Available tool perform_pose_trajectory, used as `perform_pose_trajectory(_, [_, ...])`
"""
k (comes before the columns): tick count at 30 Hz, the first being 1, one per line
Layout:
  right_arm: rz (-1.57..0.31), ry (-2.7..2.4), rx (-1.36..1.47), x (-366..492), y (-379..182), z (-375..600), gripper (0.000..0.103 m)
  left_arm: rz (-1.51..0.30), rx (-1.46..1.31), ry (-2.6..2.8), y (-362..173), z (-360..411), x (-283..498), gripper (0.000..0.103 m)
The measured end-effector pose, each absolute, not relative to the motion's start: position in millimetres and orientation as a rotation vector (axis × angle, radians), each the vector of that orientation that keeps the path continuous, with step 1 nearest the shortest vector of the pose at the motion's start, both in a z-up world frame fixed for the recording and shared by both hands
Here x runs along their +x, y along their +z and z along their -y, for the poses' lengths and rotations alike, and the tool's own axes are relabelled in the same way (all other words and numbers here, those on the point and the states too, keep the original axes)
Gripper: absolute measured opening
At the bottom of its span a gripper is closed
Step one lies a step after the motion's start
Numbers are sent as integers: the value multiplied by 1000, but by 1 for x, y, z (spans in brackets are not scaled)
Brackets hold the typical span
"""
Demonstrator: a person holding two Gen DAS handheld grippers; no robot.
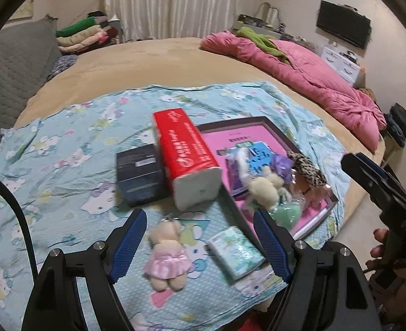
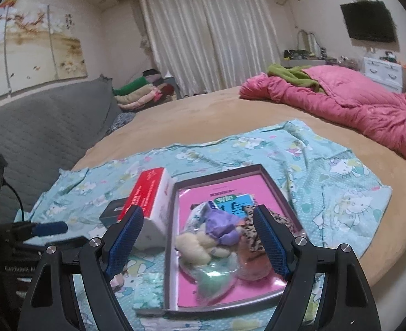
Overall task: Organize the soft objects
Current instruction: 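Move both open tools back toward the plush bear and wipes pack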
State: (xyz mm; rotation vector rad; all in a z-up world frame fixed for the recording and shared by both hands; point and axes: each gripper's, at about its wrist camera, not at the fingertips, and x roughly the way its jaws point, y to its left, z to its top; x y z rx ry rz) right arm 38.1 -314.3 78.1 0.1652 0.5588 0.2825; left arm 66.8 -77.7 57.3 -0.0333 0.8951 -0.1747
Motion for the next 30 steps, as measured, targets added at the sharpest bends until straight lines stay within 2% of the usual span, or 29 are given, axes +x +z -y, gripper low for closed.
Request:
perform_pose_trajectory(16, [-616,379,47,14,74,262,83,-890,-89,-127,58,39,49,79])
perform_pose_trajectory(30, [-665,444,-116,-1,57,219,83,-933,-141,-89,38,10,42,79])
